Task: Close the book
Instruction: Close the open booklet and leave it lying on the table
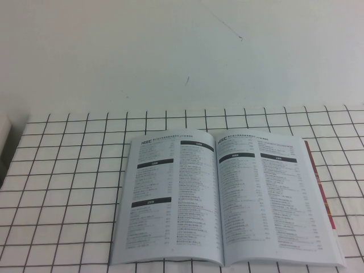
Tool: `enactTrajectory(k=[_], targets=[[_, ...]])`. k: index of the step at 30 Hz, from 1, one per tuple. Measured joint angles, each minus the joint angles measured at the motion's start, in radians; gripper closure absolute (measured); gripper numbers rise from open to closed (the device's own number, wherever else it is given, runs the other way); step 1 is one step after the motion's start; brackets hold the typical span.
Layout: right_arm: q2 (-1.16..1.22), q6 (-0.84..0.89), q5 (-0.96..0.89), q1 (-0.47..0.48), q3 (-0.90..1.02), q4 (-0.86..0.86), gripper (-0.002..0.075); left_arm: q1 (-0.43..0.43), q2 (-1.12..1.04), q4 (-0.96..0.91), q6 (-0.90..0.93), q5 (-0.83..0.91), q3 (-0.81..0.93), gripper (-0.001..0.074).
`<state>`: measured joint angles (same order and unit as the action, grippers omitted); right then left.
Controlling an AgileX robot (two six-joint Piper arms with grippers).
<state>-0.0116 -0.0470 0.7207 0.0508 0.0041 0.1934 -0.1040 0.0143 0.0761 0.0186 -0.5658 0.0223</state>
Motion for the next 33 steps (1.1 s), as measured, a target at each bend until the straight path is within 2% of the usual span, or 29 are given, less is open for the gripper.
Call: enactTrajectory(k=[4,9,13,17,20,24,28,33], targets=[[0.0,0.004,-0.366,0.0,-0.146,-0.032,0.0729,0.0,0.0,0.0,0.013,0.245,-0.104,0.0738],[0.062,-0.004,-0.797,0.0,-0.389,-0.048,0.0729,0.0,-0.071,0.01,0.021,0.587,-0.341,0.0738],[0.197,-0.01,-0.993,0.0,-0.505,-0.088,0.0729,0.0,-0.242,0.01,0.026,0.829,-0.488,0.0738],[0.363,0.012,-1.091,0.0,-0.587,-0.155,0.0729,0.0,-0.426,0.02,0.031,0.969,-0.596,0.0738],[0.504,0.147,-1.213,0.0,-0.666,-0.266,0.0729,0.0,-0.533,0.105,0.031,1.014,-0.642,0.0738],[0.705,0.416,-1.417,0.0,-0.78,-0.493,0.0729,0.0,-0.649,0.335,0.085,1.009,-0.652,0.0738],[0.897,0.701,-1.515,0.0,-0.849,-0.729,0.0729,0.0,-0.764,0.577,0.276,1.007,-0.66,0.0738],[1.134,0.887,-1.556,0.0,-0.886,-0.881,0.0729,0.0,-0.949,0.742,0.518,1.101,-0.707,0.0738]])
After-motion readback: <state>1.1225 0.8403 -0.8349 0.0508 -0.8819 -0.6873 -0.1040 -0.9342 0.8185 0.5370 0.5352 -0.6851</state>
